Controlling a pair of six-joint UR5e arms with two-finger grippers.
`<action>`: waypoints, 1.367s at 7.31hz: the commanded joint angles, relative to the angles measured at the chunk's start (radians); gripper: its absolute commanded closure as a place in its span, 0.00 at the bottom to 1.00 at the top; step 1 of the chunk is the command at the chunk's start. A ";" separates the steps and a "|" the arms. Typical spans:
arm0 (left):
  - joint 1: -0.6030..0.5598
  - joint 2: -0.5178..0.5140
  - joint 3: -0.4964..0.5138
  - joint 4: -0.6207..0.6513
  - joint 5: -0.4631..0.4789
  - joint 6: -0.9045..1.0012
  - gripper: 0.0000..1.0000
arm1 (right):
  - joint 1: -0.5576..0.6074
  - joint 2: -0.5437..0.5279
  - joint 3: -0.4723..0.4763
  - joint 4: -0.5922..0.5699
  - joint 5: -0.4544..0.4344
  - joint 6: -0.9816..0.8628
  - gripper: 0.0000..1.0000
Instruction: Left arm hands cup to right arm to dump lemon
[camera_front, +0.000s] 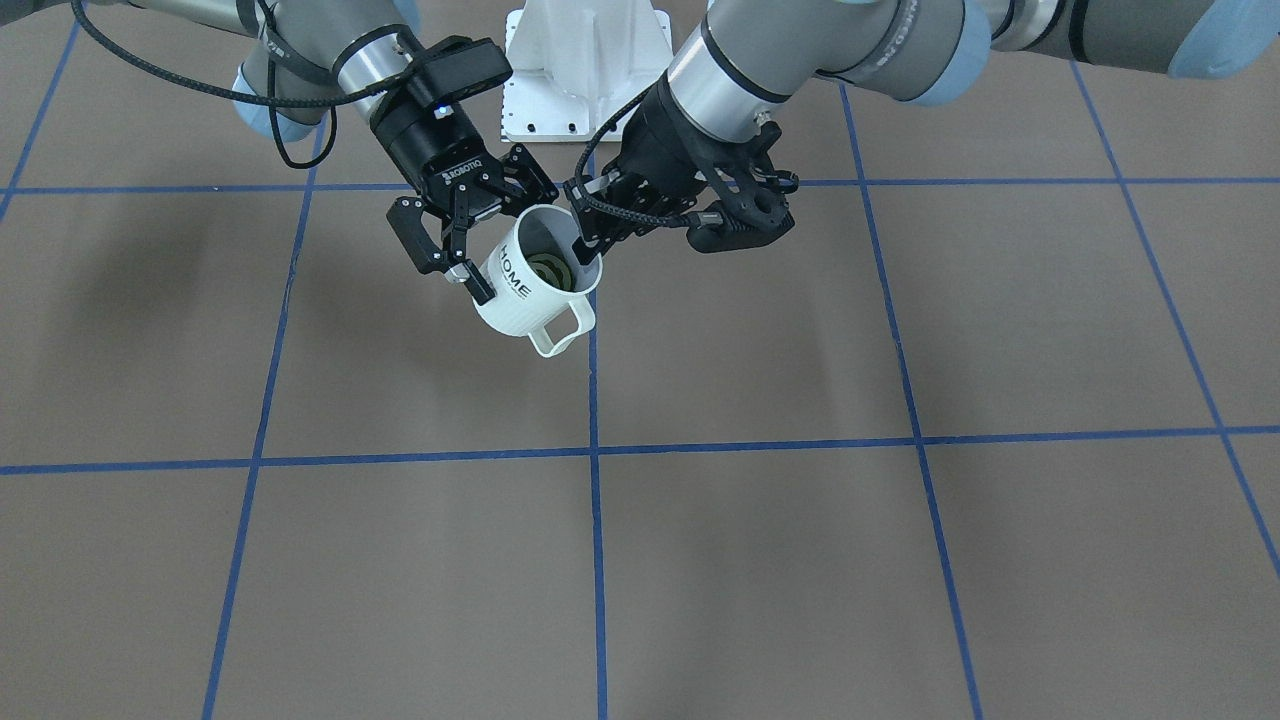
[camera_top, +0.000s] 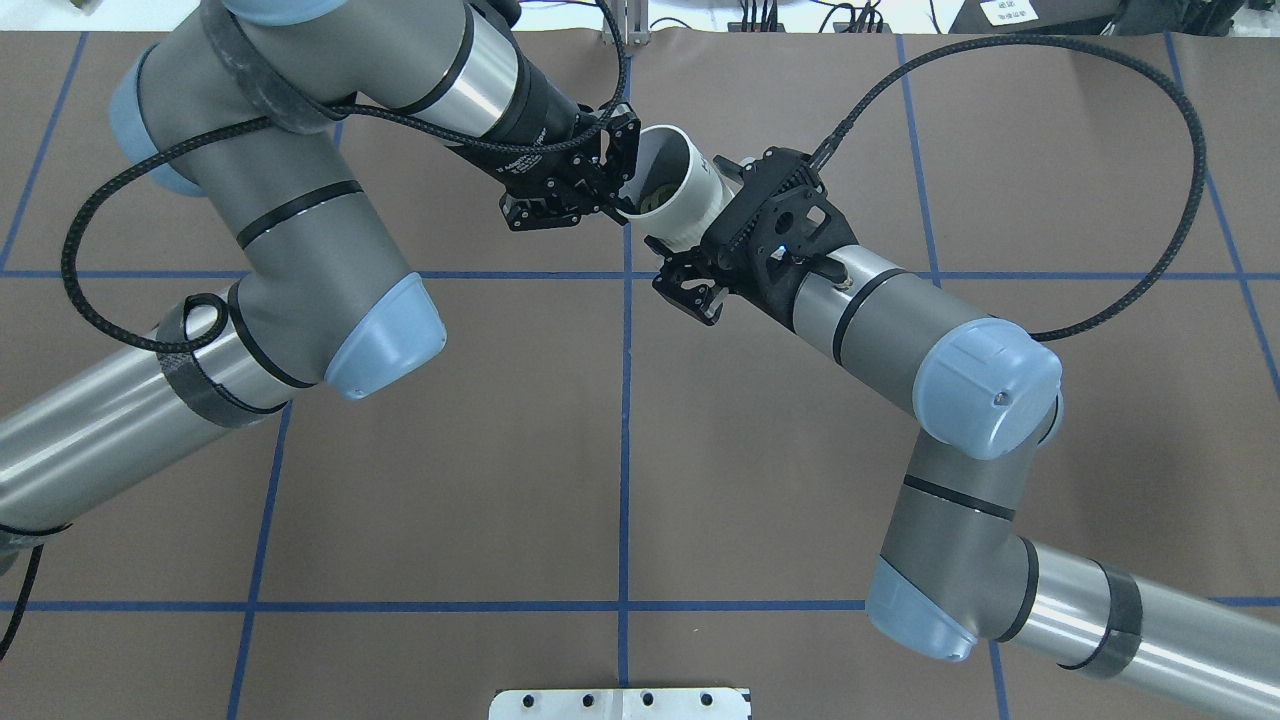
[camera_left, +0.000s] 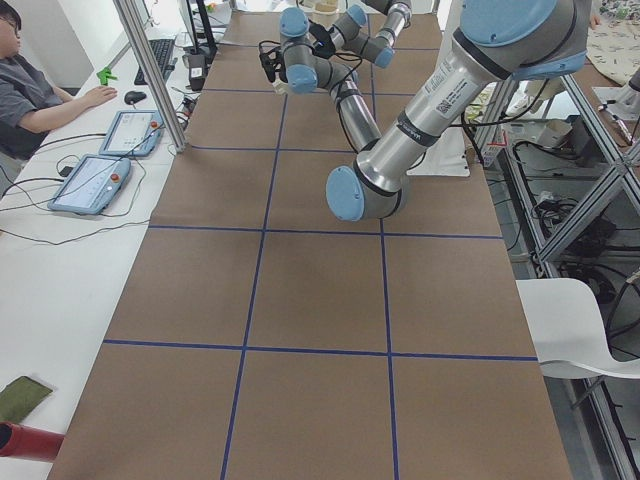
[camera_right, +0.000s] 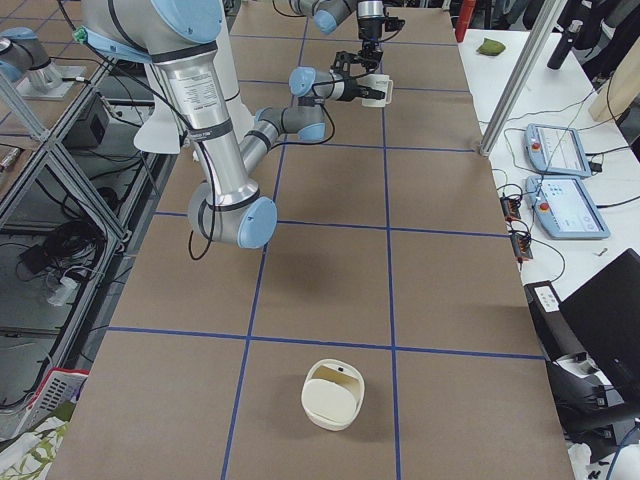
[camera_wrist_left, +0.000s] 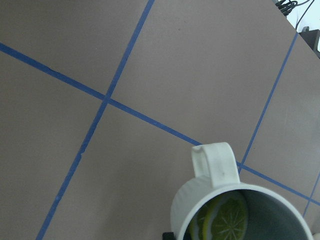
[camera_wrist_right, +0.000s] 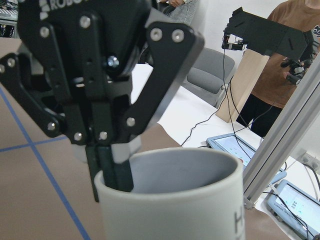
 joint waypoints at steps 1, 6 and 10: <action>0.001 -0.003 -0.002 0.000 -0.001 0.000 1.00 | 0.000 0.000 0.001 0.000 0.000 0.000 0.06; 0.001 -0.015 -0.002 0.000 -0.006 -0.002 1.00 | -0.020 0.000 0.001 0.000 -0.042 -0.002 0.05; 0.001 -0.011 -0.014 -0.005 -0.006 0.017 0.01 | -0.022 -0.003 0.002 0.000 -0.042 0.000 0.70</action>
